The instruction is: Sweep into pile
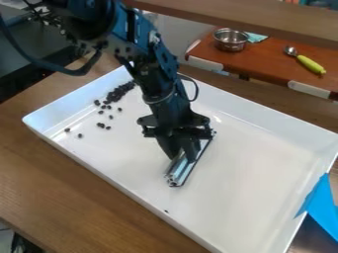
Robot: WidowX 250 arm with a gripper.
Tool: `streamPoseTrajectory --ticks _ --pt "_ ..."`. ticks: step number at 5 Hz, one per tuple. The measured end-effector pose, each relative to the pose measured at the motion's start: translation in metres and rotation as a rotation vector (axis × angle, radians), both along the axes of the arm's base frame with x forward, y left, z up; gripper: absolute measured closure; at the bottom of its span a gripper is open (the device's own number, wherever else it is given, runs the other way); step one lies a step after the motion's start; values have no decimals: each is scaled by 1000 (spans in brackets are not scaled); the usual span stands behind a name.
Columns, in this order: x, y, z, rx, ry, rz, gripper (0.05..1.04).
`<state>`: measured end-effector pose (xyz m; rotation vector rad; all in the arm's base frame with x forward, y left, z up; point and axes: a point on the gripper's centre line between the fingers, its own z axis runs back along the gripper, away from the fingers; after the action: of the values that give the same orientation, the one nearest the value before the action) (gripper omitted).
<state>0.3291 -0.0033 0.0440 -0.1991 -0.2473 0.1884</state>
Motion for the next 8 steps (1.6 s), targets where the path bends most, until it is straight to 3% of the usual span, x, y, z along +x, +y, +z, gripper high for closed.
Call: streamPoseTrajectory --ticks 1,2,3,4,5,6,7,8 --pt "-8 55 0 -13 -5 16 731" --pt "-15 91 3 -32 22 -30 731" --pt "-12 130 7 9 68 -10 731" --pt "-9 141 13 66 75 -21 731" --pt "-19 125 21 14 48 -63 731" --pt "-33 90 46 -66 -25 -77 731" --pt "-45 34 66 -64 -115 -117 731" --pt "-49 -11 63 -23 -170 -123 731"
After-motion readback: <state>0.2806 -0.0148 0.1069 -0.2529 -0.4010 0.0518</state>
